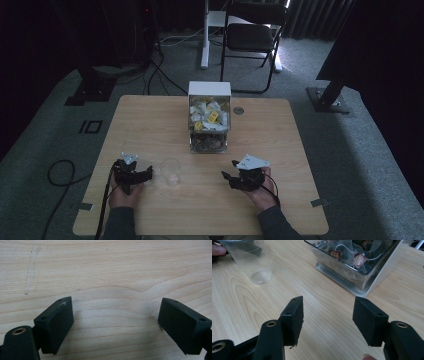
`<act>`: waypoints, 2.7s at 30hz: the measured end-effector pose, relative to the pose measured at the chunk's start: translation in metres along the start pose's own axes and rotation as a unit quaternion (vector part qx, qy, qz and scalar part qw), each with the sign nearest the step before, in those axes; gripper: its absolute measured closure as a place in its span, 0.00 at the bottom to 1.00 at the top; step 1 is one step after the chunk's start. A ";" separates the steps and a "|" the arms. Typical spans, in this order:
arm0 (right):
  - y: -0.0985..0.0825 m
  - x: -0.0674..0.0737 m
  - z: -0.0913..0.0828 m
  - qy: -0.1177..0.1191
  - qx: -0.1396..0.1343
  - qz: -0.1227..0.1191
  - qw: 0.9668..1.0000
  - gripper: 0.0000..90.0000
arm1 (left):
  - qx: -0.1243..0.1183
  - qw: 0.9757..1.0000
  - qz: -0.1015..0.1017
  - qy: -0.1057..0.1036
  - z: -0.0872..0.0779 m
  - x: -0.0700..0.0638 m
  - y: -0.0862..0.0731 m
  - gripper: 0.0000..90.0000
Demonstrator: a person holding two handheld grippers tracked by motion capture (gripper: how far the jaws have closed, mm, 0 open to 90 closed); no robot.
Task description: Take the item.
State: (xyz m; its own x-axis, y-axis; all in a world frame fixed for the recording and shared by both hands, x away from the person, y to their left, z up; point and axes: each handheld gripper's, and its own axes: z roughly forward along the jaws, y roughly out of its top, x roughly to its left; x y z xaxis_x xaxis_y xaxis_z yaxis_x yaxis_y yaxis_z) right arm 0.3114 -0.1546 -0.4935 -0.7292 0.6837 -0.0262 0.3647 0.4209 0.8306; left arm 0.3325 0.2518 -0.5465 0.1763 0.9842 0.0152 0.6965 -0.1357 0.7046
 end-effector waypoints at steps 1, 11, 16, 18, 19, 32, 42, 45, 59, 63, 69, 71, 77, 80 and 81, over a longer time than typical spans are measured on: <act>0.000 0.000 0.000 0.000 0.000 0.000 1.000 0.47 | 0.000 1.000 0.000 0.000 0.000 0.000 0.000 0.15; 0.012 -0.007 0.010 0.000 -0.013 0.000 1.000 0.49 | 0.000 1.000 0.000 0.000 0.000 0.000 0.000 0.15; 0.016 -0.009 0.016 -0.006 -0.016 -0.001 1.000 0.49 | 0.000 1.000 0.000 0.000 0.000 0.000 0.000 0.15; 0.019 -0.010 0.020 -0.006 -0.016 -0.002 1.000 0.49 | 0.000 1.000 0.000 0.000 0.000 0.000 0.000 0.15; 0.020 -0.010 0.022 -0.005 -0.017 -0.002 1.000 0.49 | 0.000 1.000 0.000 0.000 0.000 0.000 0.000 0.15; 0.033 -0.011 0.040 -0.007 -0.028 -0.009 1.000 0.54 | 0.000 1.000 -0.001 0.000 0.000 0.000 0.000 0.15; 0.046 -0.008 0.064 -0.010 -0.024 -0.005 1.000 0.57 | -0.001 1.000 -0.001 0.000 0.000 0.000 0.000 0.15; 0.045 -0.008 0.069 -0.013 -0.013 -0.002 1.000 0.55 | -0.001 1.000 -0.001 0.000 0.000 0.000 0.000 0.15; 0.046 -0.010 0.062 0.003 0.006 -0.023 1.000 0.66 | 0.000 1.000 -0.001 0.000 0.000 0.000 0.000 0.15; 0.045 -0.009 0.059 0.010 0.012 -0.031 0.999 0.68 | 0.000 1.000 -0.001 0.000 0.000 0.000 0.000 0.15; 0.041 -0.004 0.053 0.014 0.012 -0.038 0.999 0.72 | 0.000 1.000 0.000 0.000 0.000 0.000 0.000 0.15; 0.040 -0.002 0.051 0.017 0.012 -0.038 0.999 0.73 | 0.000 1.000 0.000 0.000 0.000 0.000 0.000 0.15; 0.048 -0.003 0.041 -0.008 -0.040 -0.017 0.999 0.74 | -0.001 1.000 -0.001 0.000 0.000 0.000 0.000 0.15; 0.055 -0.004 0.042 -0.019 -0.051 -0.009 0.998 0.80 | 0.000 1.000 -0.001 0.000 0.000 0.000 0.000 0.15; 0.057 -0.004 0.043 -0.021 -0.052 -0.008 0.998 0.83 | 0.000 1.000 -0.001 0.000 0.000 0.000 0.000 0.15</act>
State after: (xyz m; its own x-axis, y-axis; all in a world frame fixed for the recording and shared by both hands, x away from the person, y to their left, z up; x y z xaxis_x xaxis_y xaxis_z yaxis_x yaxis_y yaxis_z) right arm 0.3595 -0.1078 -0.4699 -0.7082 0.7034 -0.0615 0.2899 0.3691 0.8830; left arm 0.3324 0.2517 -0.5465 0.1755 0.9844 0.0141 0.6964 -0.1343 0.7049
